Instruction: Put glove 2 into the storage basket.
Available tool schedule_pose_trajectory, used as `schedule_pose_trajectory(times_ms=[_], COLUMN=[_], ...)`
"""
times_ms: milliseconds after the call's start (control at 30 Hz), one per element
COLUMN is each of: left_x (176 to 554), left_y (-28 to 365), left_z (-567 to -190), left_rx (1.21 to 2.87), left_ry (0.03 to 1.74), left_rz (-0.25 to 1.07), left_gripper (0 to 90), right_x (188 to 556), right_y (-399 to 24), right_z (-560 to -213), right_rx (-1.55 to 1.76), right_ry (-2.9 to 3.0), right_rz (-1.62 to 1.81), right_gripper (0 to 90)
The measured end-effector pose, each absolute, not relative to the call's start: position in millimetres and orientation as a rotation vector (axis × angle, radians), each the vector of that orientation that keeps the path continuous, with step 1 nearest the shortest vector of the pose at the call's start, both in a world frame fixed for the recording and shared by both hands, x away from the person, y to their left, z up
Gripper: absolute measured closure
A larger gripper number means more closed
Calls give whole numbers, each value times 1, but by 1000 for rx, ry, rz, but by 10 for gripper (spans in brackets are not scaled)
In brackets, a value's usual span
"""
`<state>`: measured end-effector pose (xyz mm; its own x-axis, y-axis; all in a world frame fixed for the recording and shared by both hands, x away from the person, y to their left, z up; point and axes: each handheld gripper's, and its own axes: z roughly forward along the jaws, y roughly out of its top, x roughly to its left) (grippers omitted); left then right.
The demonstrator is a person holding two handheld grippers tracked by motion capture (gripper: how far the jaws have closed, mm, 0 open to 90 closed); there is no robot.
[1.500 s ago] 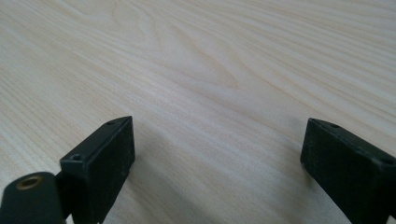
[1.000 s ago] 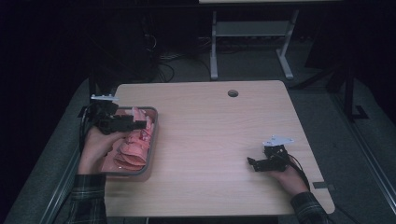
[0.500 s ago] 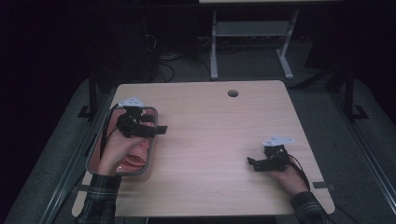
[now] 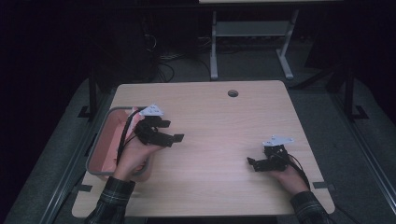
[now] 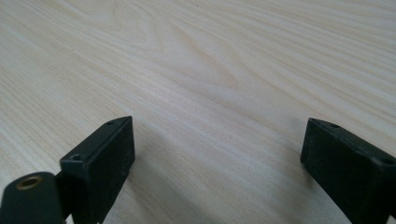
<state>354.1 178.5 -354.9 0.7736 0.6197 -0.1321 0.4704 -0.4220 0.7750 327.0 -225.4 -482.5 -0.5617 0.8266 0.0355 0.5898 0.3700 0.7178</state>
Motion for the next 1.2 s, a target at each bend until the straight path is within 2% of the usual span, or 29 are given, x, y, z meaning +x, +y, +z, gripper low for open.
schedule_pose_trajectory(times_ms=[467, 1200], left_x=[338, 322], left_y=[130, 89], left_z=[-387, -448], left_rx=[2174, 2296], left_ry=[735, 668], left_rz=[251, 261], left_gripper=[175, 162], right_x=[327, 327], right_y=[-226, -225], right_z=[-483, -482], right_rx=[1240, 1240], right_ry=[2305, 2309], right_rz=[999, 1003], right_gripper=[96, 96])
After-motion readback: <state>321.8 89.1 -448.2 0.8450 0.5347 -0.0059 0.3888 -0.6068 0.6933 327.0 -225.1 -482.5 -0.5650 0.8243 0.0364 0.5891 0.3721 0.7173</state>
